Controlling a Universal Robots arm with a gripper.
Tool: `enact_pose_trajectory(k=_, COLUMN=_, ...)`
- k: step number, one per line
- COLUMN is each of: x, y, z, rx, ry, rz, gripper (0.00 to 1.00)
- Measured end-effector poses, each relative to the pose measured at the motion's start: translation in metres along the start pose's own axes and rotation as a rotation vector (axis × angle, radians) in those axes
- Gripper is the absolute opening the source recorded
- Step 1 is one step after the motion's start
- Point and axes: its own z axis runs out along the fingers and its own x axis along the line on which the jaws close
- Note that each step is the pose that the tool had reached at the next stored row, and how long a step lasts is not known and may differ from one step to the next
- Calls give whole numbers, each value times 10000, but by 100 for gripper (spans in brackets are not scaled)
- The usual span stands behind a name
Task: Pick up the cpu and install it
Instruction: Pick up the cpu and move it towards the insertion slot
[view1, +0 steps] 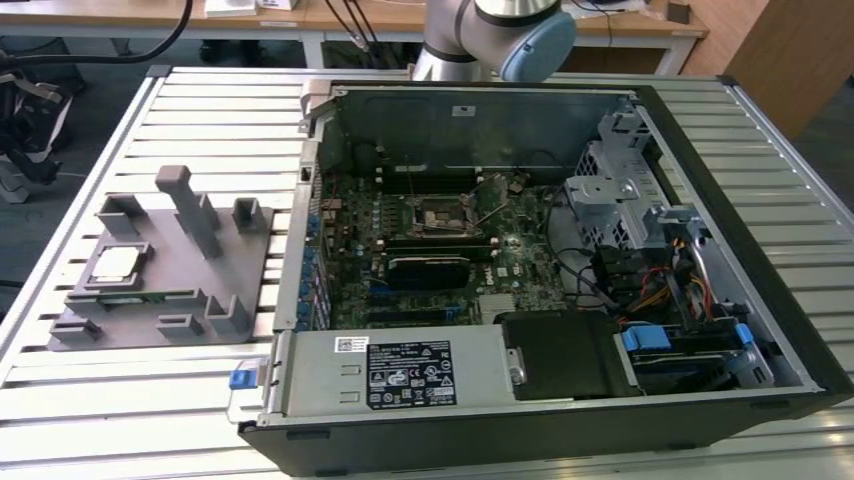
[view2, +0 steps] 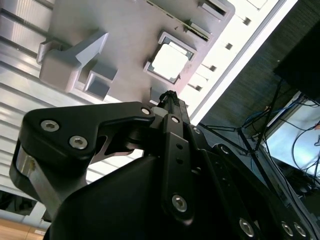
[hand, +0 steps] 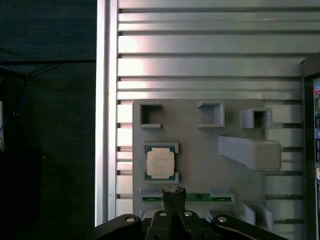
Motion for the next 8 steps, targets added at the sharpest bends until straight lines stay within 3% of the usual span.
enact_pose_trajectory(k=8, x=-1, y=-10, z=49, rx=9, ry=2, rz=0, gripper=11)
